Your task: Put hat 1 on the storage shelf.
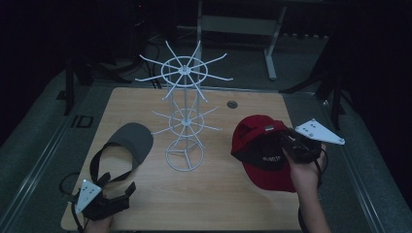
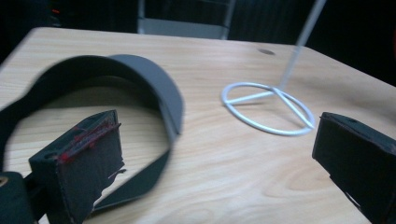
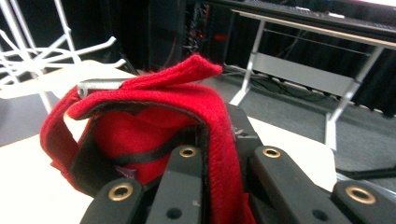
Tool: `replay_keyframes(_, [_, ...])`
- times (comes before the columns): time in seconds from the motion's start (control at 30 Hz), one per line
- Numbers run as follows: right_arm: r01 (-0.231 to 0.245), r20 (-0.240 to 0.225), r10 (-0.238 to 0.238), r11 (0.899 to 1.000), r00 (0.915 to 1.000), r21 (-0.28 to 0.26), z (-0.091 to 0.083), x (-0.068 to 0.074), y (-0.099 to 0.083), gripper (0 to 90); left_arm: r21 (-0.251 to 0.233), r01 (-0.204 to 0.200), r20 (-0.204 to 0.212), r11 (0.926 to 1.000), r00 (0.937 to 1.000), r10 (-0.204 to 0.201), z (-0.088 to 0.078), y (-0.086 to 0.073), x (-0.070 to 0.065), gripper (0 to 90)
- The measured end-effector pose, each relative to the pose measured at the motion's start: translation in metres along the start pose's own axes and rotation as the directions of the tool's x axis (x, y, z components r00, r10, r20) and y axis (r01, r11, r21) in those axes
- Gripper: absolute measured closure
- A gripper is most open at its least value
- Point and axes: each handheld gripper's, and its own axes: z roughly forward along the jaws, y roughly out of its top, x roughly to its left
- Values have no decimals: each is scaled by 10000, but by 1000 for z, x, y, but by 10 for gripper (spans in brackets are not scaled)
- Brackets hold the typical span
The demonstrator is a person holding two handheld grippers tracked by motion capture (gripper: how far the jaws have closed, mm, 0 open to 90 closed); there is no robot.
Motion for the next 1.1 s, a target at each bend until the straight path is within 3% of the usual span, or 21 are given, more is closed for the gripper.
replay_keyframes(0.13, [30, -122, -32, 9999, 9999, -130, -4, 4, 4, 860, 35, -277, 505, 9996, 9983, 275, -2, 7, -10, 19])
replay_keyframes(0.27, [63, -159, -66, 9998, 9999, -184, -8, 7, 8, 859, 129, -541, 1125, 9985, 9923, 523, -3, 15, -23, 19])
replay_keyframes(0.3, [63, -159, -66, 9998, 9999, -184, -8, 7, 8, 859, 129, -541, 1125, 9985, 9923, 523, -3, 15, -23, 19])
replay_keyframes(0.37, [147, -213, -154, 9994, 9997, -317, -13, 8, 12, 860, -40, -768, 1584, 9970, 9844, 765, -5, 25, -36, 19])
replay_keyframes(0.47, [168, -195, -176, 9992, 9997, -373, -17, 8, 15, 860, -118, -884, 1791, 9960, 9798, 890, -6, 32, -44, 19])
replay_keyframes(0.63, [206, -247, -218, 9986, 9995, -479, -22, 8, 20, 860, -285, -1288, 2328, 9913, 9635, 1319, -9, 56, -65, 20])
replay_keyframes(0.93, [231, -428, -261, 9974, 9987, -683, -30, 13, 26, 859, -370, -1471, 3007, 9884, 9416, 1514, -4, 79, -86, 20])
replay_keyframes(1.1, [210, -524, -254, 9963, 9983, -836, -34, 16, 29, 859, -560, -1886, 3181, 9805, 9275, 1966, -1, 92, -100, 30])
